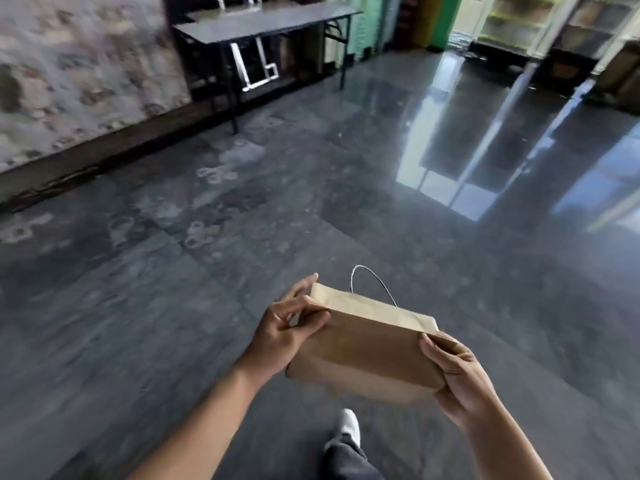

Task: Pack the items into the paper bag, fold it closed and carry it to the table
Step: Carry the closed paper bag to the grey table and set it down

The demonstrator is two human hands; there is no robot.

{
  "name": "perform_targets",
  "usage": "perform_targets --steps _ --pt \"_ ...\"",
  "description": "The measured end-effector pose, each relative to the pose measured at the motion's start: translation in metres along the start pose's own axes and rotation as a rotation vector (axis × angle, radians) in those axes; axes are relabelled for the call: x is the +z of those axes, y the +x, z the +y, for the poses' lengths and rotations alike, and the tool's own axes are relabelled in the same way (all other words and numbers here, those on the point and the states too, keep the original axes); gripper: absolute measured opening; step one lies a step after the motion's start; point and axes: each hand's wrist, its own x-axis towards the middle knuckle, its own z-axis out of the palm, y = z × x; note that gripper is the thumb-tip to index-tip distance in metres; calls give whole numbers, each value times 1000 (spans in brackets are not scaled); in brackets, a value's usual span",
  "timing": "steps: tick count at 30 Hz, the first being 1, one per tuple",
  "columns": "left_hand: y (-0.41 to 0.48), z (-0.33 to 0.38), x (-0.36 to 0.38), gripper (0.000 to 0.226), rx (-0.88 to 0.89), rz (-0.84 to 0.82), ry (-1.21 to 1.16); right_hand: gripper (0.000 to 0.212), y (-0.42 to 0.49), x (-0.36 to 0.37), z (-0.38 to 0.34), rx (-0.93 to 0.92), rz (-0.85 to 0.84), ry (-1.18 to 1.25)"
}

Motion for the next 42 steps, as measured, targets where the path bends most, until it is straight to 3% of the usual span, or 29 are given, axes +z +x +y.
perform_targets --steps 4,8,14,17,20,24,28,33,37,42 --pt "69 -17 -36 9 -31 188 -171 13 107 45 -31 52 -86 -68" --pt "172 -17 -73 18 -11 361 -297 13 222 101 -87 32 -183 -151" --pt "329 15 -152 31 36 457 -291 6 383 195 -188 4 -409 -177" --pt "395 27 -193 39 26 537 -272 16 453 246 -227 20 -507 -187" --pt "463 27 -235 19 17 544 -224 17 528 292 -251 39 -562 -189" --pt "564 4 -296 16 10 603 -220 17 640 350 -269 33 -549 -238" --pt "693 -13 -384 31 -9 633 -229 24 765 428 -297 29 -512 -294" --pt "855 9 -481 21 -48 580 -246 22 900 518 -364 15 -474 -274" --pt "974 30 -534 23 -31 518 -253 29 997 571 -410 -30 -483 -225" --pt "1137 21 -597 31 -18 488 -223 22 1149 621 -454 -67 -448 -174"
